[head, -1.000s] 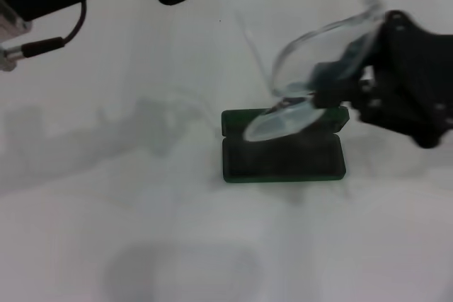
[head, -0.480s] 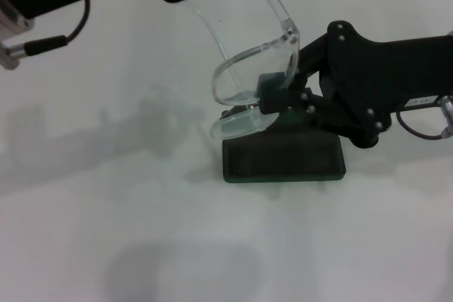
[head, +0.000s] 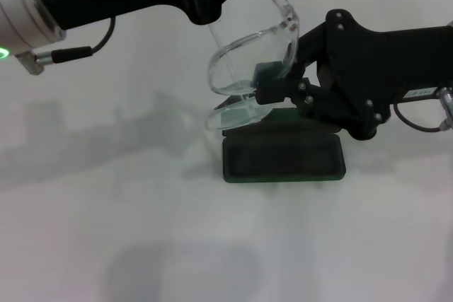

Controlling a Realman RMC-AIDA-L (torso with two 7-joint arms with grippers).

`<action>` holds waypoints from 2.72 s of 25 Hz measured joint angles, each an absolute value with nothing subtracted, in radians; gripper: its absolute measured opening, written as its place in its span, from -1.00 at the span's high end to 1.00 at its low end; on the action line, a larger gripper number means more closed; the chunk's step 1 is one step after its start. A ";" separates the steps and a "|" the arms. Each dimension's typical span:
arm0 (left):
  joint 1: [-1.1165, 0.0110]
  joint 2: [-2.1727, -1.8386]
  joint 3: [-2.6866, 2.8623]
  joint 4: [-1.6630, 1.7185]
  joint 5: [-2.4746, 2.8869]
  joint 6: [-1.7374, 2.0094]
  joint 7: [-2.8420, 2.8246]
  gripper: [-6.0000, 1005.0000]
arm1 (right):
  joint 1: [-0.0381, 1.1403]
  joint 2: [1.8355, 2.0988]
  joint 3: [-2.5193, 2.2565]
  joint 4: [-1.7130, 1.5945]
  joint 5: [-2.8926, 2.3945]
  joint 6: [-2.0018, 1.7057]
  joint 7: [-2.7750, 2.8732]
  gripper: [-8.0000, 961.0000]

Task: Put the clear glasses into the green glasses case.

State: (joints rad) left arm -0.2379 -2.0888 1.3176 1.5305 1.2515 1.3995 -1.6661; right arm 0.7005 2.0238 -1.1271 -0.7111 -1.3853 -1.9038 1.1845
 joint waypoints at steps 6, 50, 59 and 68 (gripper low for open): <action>-0.250 -2.085 1.318 1.525 1.282 1.403 -1.690 0.92 | 0.700 2.023 -1.120 -0.710 -1.384 -1.903 1.176 0.86; -0.356 -2.073 1.172 1.526 1.436 1.612 -1.794 0.92 | 0.681 2.023 -1.121 -0.681 -1.360 -1.937 1.140 0.87; -0.375 -2.076 1.181 1.513 1.456 1.655 -1.801 0.92 | 0.679 2.023 -1.120 -0.673 -1.356 -1.938 1.134 0.86; -0.381 -2.074 1.179 1.512 1.459 1.680 -1.804 0.92 | 0.677 2.023 -1.121 -0.672 -1.356 -1.939 1.132 0.86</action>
State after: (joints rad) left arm -0.3809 -2.0735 1.1794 1.5124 1.4590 1.6802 -1.8036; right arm 0.6774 2.0233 -1.1212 -0.6717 -1.3559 -1.9390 1.1325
